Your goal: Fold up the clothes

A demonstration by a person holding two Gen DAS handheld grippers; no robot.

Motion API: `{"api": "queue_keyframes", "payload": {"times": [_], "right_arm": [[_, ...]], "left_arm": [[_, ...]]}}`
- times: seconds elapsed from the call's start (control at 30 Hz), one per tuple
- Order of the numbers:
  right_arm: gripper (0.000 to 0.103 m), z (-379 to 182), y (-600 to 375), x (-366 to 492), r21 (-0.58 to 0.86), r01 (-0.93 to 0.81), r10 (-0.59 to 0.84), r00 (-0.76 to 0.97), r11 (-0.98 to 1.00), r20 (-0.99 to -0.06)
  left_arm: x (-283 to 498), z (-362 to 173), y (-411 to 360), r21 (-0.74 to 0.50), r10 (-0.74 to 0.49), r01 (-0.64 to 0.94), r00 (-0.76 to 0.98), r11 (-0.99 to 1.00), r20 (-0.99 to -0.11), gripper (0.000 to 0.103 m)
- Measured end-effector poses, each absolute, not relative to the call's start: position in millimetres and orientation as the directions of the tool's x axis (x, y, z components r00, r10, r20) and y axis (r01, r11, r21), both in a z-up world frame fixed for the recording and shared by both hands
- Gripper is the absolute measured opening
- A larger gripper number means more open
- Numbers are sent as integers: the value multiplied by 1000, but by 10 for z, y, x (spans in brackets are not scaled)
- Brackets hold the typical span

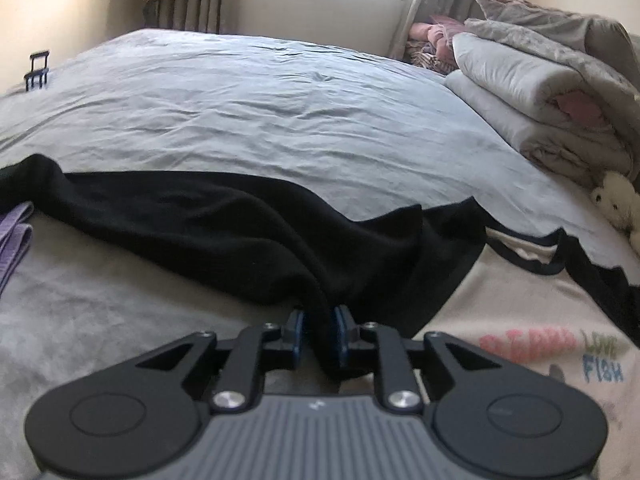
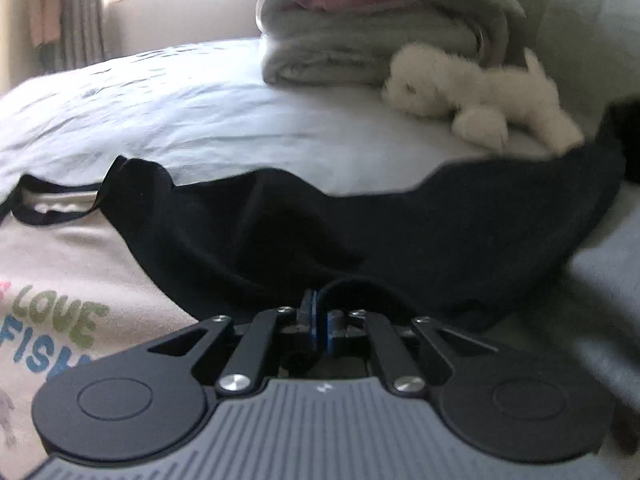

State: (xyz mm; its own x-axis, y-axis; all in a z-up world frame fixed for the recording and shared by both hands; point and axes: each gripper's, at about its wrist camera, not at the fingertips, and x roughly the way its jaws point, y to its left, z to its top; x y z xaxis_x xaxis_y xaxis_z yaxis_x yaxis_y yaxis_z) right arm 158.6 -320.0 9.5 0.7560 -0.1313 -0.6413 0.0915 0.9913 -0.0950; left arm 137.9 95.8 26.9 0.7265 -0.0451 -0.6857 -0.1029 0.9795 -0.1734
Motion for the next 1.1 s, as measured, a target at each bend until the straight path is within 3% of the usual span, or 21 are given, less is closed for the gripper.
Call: {"api": "queue_keyframes", "payload": {"times": [0.13, 0.23, 0.77, 1.1], "right_arm": [[7, 198, -3211, 1591, -89, 84, -122, 755, 992, -644], [30, 177, -3253, 1565, -104, 99, -143, 733, 990, -665], [34, 400, -3292, 1322, -115, 123, -168, 723, 986, -670], [40, 416, -3238, 882, -77, -12, -48, 690, 997, -723]], "left_arm": [[1395, 257, 1034, -206, -66, -108, 720, 973, -691, 28], [1385, 305, 1057, -205, -65, -111, 715, 973, -696, 30], [1152, 507, 1279, -245, -71, -150, 702, 958, -709, 29], [683, 574, 1108, -222, -97, -87, 706, 971, -701, 29]]}}
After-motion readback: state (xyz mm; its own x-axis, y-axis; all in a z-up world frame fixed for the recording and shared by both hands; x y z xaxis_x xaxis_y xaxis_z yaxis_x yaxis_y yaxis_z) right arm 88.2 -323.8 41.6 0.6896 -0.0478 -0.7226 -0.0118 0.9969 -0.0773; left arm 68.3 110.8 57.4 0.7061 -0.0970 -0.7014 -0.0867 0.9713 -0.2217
